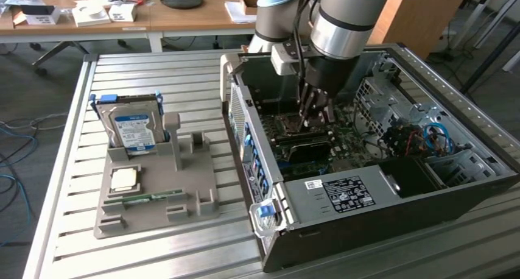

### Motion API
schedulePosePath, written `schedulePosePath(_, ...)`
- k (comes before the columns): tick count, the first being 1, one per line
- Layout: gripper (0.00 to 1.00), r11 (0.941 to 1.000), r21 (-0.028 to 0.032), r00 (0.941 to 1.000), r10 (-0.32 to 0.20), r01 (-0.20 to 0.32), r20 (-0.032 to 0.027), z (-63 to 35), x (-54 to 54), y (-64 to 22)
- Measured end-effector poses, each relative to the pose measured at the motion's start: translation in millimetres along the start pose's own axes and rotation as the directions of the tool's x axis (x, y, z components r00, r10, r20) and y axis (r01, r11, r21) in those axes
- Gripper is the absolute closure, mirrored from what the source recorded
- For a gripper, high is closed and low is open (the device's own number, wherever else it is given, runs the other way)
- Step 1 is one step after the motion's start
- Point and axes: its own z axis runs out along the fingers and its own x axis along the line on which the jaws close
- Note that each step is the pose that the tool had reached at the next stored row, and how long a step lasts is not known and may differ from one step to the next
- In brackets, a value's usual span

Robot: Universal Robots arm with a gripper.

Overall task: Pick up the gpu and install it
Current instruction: 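Press down on the gpu until it lock into place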

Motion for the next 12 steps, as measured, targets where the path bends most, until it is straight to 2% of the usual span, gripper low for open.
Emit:
schedulePosePath(5, 0.89, 1.0000, -0.0001, 1.0000, 0.000, 0.000, -0.0003, -0.2, 0.0, -0.2)
schedulePosePath(12, 0.89, 1.0000, -0.0024, 1.0000, 0.000, 0.000, -0.0002, -0.3, -0.2, -11.7)
